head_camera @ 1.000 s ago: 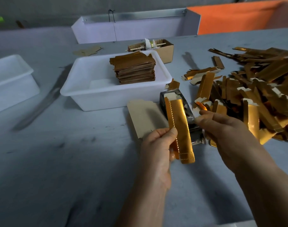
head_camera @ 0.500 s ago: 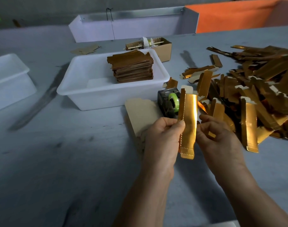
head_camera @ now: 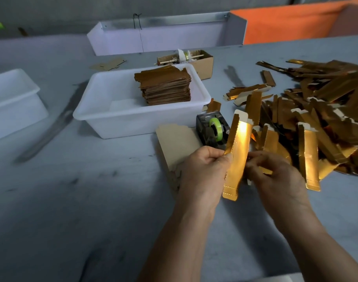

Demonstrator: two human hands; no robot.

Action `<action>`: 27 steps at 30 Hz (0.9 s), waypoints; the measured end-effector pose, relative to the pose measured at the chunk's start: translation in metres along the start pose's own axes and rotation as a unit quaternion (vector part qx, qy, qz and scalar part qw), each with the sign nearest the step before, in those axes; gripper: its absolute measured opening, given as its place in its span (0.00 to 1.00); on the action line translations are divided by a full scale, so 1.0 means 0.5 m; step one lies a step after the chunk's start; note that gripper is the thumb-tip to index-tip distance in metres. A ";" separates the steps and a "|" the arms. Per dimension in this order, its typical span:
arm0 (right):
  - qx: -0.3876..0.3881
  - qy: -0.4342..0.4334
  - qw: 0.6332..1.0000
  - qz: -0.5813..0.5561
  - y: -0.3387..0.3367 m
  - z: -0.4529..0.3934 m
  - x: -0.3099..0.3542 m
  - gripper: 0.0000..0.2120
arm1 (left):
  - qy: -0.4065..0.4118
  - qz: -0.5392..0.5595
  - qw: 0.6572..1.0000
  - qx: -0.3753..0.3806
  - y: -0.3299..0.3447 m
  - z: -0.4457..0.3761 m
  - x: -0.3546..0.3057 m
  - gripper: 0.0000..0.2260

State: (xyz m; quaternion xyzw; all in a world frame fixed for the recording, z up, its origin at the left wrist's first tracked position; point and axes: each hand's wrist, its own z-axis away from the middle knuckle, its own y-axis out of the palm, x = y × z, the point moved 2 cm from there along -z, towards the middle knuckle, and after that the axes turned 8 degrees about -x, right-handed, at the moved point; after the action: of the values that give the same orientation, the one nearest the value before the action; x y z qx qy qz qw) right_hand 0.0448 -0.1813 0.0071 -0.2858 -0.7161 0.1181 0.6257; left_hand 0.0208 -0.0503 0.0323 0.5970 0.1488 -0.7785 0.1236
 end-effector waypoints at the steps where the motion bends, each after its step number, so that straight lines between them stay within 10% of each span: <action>1: 0.006 0.024 0.999 -0.039 -0.009 0.003 -0.001 0.05 | -0.011 0.010 1.000 0.006 -0.001 0.001 0.000 0.02; 7: 0.118 0.060 0.965 -0.225 -0.085 0.012 0.044 0.08 | -0.035 0.071 0.997 0.017 -0.015 0.009 -0.001 0.03; 27: 0.176 -0.133 0.974 -0.048 -0.072 0.013 0.098 0.11 | -0.017 0.093 0.992 0.089 -0.023 0.036 -0.010 0.04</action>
State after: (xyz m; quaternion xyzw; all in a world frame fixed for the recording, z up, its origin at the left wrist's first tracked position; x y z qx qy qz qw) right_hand 0.0266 -0.1819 0.0656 -0.1183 -0.7735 0.2493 0.5706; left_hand 0.0016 -0.0462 0.0424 0.6033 0.0210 -0.7840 0.1445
